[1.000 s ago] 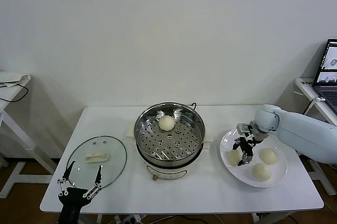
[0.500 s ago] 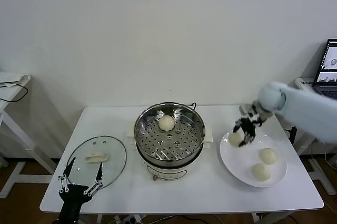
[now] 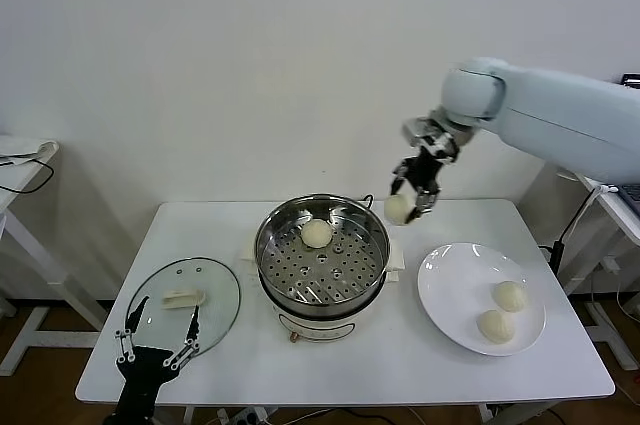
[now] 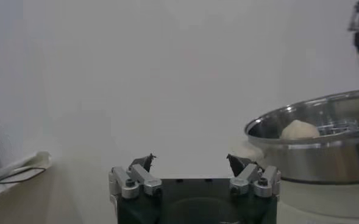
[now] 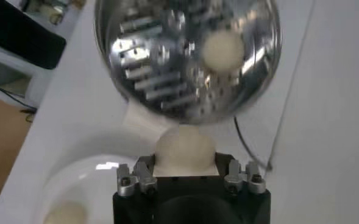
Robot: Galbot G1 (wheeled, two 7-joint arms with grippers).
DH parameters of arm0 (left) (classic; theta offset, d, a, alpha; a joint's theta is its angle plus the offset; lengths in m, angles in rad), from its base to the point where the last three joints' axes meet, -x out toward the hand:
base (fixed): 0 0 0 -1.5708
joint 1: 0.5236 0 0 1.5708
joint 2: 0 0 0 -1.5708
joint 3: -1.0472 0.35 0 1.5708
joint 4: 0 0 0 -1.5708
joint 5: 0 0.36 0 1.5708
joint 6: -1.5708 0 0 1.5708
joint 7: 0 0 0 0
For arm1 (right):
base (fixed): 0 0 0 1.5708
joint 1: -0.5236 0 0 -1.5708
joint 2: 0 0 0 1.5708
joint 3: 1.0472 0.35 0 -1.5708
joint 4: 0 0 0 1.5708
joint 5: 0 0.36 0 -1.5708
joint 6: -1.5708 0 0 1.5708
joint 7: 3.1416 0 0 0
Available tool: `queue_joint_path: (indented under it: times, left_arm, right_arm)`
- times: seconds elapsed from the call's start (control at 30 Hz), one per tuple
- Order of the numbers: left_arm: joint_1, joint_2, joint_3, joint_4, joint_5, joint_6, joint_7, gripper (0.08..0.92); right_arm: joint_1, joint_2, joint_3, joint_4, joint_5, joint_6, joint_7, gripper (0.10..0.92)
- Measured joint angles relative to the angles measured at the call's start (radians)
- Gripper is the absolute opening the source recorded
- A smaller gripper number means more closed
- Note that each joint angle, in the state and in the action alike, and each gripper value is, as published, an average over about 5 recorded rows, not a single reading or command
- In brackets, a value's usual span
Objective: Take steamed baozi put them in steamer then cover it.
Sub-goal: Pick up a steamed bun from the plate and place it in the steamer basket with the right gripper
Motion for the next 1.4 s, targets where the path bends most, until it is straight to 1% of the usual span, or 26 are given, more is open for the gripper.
queue_joint_path:
  times: [0.23, 0.53, 0.8, 1.07, 1.27, 1.4]
  left_arm:
    - [-0.005, 0.000, 0.002, 0.002, -0.001, 0.001, -0.001, 0.823]
    - [-0.009, 0.000, 0.001, 0.005, -0.006, 0.000, -0.004, 0.823]
    - [-0.010, -0.001, -0.005, 0.008, -0.011, -0.003, -0.006, 0.823]
    - [-0.008, -0.004, -0.009, 0.008, -0.012, -0.006, -0.009, 0.823]
    - [-0.006, -0.005, -0.014, 0.009, -0.012, -0.008, -0.011, 0.823]
    - [-0.006, -0.005, -0.017, 0.008, -0.014, -0.008, -0.011, 0.823]
  right_arm:
    - [-0.016, 0.130, -0.038, -0.011, 0.056, -0.058, 0.056, 0.653]
    - [-0.073, 0.264, -0.058, -0.057, 0.089, -0.115, 0.142, 0.653]
    - [-0.119, 0.347, -0.067, -0.103, 0.091, -0.134, 0.192, 0.653]
    - [-0.160, 0.392, -0.068, -0.135, 0.077, -0.142, 0.221, 0.658]
    - [-0.185, 0.401, -0.064, -0.144, 0.066, -0.146, 0.236, 0.705]
    - [-0.190, 0.395, -0.056, -0.138, 0.057, -0.147, 0.243, 0.785]
